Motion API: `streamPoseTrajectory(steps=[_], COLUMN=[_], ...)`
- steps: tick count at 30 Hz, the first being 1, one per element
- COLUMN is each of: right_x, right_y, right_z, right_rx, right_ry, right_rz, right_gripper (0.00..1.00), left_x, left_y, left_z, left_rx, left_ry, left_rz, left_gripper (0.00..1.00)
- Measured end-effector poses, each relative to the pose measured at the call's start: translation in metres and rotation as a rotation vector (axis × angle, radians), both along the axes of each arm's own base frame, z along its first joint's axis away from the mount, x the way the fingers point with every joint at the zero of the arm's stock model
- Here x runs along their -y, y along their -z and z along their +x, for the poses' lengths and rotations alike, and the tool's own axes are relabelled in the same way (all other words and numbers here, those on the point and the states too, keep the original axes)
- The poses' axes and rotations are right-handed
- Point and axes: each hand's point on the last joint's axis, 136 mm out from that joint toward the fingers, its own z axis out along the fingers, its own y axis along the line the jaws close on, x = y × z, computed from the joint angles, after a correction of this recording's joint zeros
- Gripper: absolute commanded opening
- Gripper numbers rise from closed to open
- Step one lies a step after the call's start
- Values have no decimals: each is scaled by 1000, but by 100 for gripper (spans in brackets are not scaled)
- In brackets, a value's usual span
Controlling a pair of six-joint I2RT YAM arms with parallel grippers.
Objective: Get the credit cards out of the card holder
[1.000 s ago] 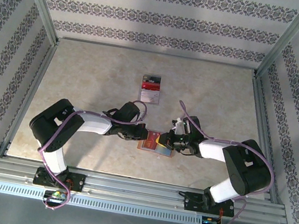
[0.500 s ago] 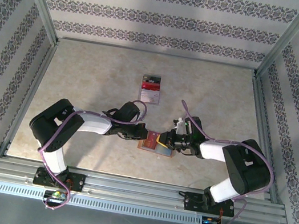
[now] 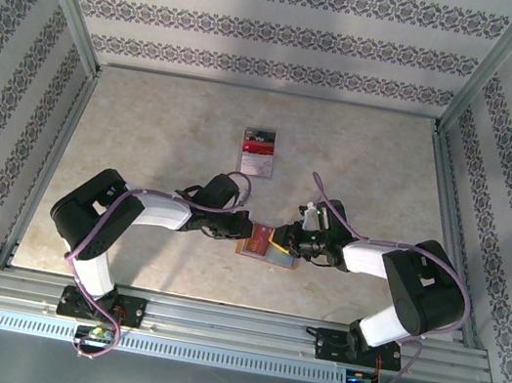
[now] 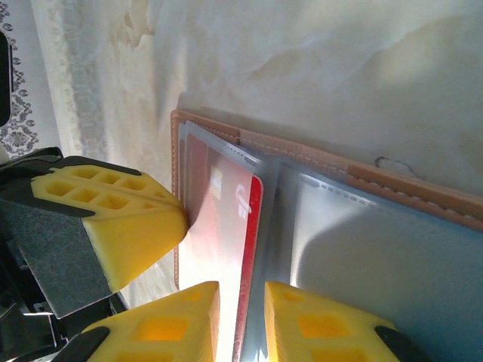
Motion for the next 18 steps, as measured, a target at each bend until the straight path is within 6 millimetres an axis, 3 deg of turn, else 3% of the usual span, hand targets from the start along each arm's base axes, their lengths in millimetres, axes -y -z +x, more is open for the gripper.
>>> streamPoseTrajectory(steps=[18], right_x=[-3], right_y=[5], right_z=[1], right_rx=[-11], right_ry=[-4], right_rz=[-5], right_gripper=[15], left_x=[0], left_y=[0], left_z=[0], left_rx=[-1], left_ry=[0], left_rz=[0], left_gripper=[0])
